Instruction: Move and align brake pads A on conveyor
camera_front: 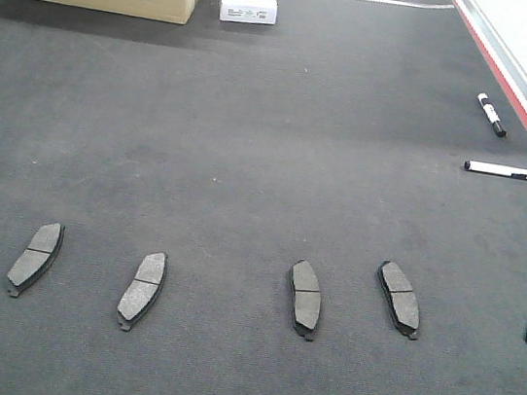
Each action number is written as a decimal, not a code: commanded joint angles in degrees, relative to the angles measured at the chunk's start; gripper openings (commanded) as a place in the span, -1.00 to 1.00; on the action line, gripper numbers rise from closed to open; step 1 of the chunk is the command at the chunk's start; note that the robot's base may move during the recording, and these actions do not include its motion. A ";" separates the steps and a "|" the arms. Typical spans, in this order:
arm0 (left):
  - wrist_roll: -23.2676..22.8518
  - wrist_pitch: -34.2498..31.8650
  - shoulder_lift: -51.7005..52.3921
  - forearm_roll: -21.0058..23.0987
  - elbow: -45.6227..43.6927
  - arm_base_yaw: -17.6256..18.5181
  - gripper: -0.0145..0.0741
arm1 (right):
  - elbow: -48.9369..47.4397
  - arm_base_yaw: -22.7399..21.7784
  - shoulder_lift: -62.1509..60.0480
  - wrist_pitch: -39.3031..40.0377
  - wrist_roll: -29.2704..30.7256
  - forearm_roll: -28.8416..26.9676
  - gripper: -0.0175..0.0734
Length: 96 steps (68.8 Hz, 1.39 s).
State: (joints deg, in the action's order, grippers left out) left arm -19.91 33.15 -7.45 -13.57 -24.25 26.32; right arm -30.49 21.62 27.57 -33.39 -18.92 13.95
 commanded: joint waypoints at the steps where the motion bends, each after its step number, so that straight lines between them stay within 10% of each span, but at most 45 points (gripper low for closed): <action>1: -0.37 -4.35 -0.87 -0.14 -1.33 0.11 0.27 | 1.05 -0.34 -4.40 6.67 0.28 1.20 0.31; 40: -0.37 -6.67 -0.87 -1.69 -1.33 0.11 0.20 | 9.34 -0.34 -14.16 14.45 0.75 1.20 0.28; 56: -0.37 -6.67 -0.87 -1.69 -1.33 0.11 -0.70 | 9.34 -0.34 -14.16 14.13 0.35 0.75 -0.54; 96: -0.31 -6.67 -0.87 -1.42 -1.33 0.11 -0.69 | 9.34 -0.34 -14.16 14.19 0.35 0.76 -0.64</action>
State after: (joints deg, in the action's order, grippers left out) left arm -19.91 31.01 -7.45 -14.68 -24.25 26.32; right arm -19.74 21.62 12.73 -23.49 -18.48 14.13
